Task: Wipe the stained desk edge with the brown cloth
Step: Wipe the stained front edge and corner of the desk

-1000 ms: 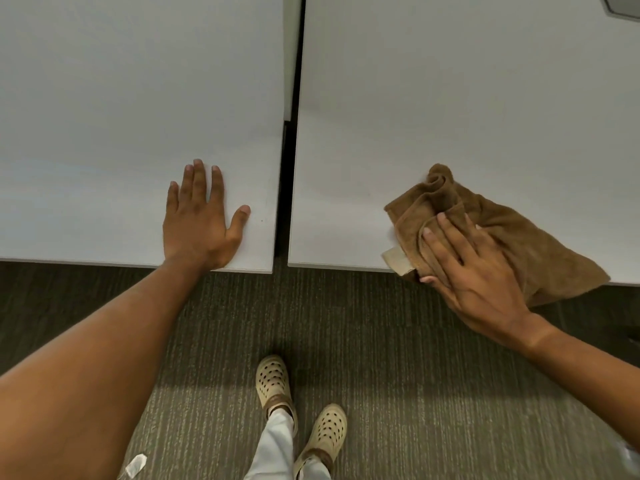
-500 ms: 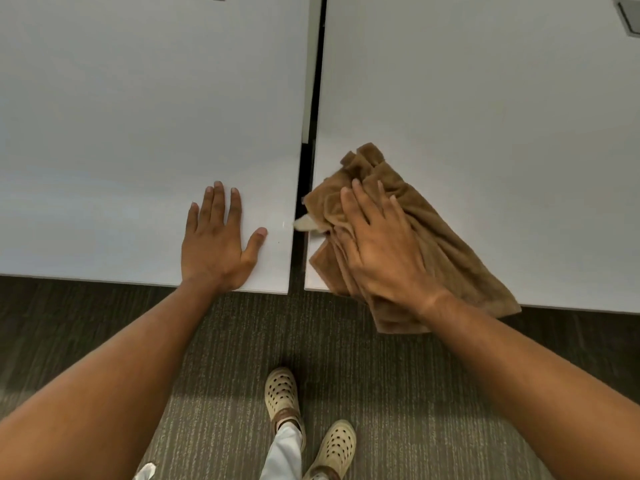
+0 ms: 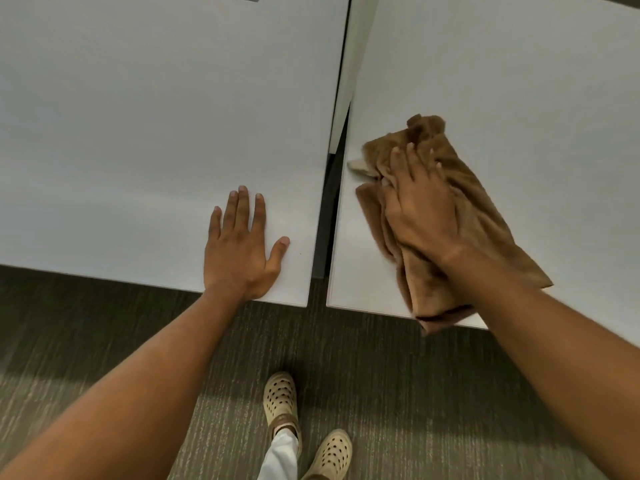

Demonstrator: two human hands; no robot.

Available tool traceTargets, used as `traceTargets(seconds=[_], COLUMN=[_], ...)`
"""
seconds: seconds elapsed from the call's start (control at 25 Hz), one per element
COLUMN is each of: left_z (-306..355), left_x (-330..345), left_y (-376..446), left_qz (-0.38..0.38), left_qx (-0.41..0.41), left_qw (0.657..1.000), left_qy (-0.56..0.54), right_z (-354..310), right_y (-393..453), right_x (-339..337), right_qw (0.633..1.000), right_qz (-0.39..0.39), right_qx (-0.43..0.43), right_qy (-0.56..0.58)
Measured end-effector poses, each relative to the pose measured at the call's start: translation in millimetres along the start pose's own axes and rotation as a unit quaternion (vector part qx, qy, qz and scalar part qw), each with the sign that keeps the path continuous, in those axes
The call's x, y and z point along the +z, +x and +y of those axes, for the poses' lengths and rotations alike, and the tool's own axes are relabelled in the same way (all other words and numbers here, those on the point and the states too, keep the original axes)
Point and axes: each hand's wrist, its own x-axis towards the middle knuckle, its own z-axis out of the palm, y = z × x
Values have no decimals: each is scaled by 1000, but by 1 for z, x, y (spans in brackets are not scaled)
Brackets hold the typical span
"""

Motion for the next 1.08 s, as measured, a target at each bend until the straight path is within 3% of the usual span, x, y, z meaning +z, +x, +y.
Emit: traceTargets(seconds=[0.2, 0.32, 0.52, 0.68, 0.84, 1.08], left_z=[1, 0, 1, -1, -3, -2], left_x=[-2, -1, -2, 1, 2, 1], left_y=[-1, -1, 0, 2, 2, 1], left_qz=[1, 4, 2, -4, 3, 1], left_qx=[-1, -4, -8, -10, -4, 2], left_qw=[1000, 1000, 1000, 1000, 1000, 1000], left_qy=[-1, -2, 2, 2, -6, -4], right_z=[-47, -41, -37, -47, -61, -70], right_y=[-78, -71, -2, 23, -9, -82], right_x=[7, 1, -10, -12, -15, -3], right_qw=[985, 970, 976, 966, 934, 893], right_qz=[-35, -47, -45, -51, -107, -116], right_qx=[-170, -237, -197, -254, -334, -430], right_qy=[15, 31, 85, -2, -63, -63])
